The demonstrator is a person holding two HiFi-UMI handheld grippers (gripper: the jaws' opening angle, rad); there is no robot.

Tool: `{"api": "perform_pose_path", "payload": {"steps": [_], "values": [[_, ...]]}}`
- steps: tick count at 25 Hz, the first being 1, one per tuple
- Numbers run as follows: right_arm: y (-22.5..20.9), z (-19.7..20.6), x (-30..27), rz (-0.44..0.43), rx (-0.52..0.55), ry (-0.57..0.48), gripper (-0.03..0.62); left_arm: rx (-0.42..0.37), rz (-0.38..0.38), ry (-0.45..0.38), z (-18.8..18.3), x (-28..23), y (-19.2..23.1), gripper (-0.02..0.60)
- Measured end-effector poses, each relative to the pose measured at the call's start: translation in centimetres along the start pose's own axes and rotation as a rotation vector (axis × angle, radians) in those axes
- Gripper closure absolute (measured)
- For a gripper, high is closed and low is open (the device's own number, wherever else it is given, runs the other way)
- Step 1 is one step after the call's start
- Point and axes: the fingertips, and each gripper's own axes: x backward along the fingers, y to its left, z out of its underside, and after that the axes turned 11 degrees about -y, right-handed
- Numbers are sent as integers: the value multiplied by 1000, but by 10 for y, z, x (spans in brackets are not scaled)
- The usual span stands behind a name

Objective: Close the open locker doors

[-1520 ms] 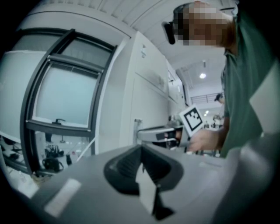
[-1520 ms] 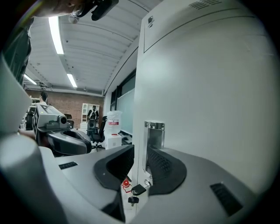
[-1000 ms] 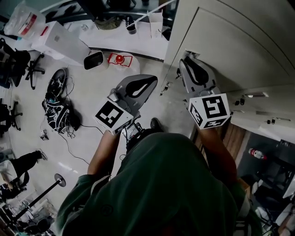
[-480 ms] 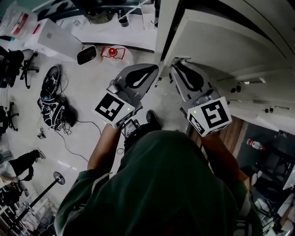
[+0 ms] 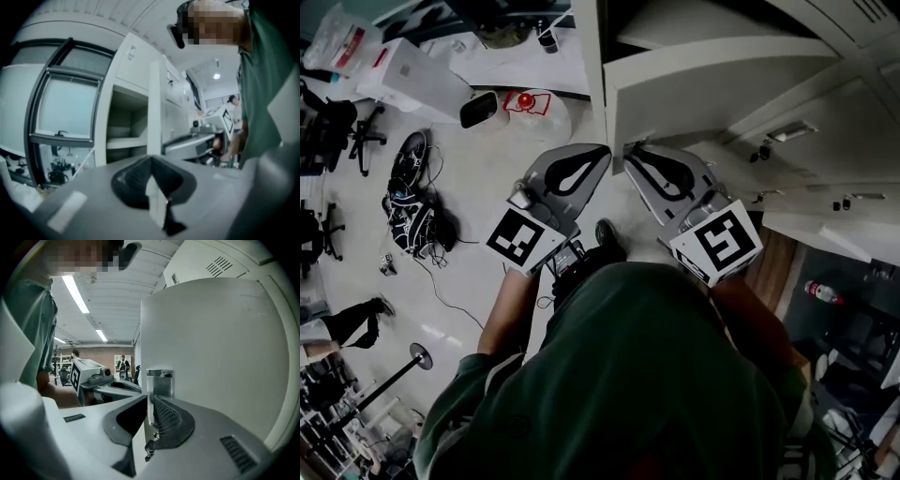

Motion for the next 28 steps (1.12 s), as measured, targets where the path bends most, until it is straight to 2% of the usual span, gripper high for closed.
{"api": "perform_pose_path", "payload": {"steps": [5,9,19,23,25,28], "values": [[17,1,34,-50,-4,3,557,-39,3,45,0,7,-42,578],[22,1,64,-60,-6,2,556,-19,1,59,0,4,-75,578],[26,-2,150,-12,-17,-34,557,-15,10,85,1,-17,-163,577],[21,1,174,5,-29,-43,557,-21,7,107,7,-28,-184,577],[21,5,184,6,-19,-48,588,-34,12,100,12,-35,-191,578],[23,11,199,14,-20,-48,588,-33,24,78,12,-43,-205,578]]}}
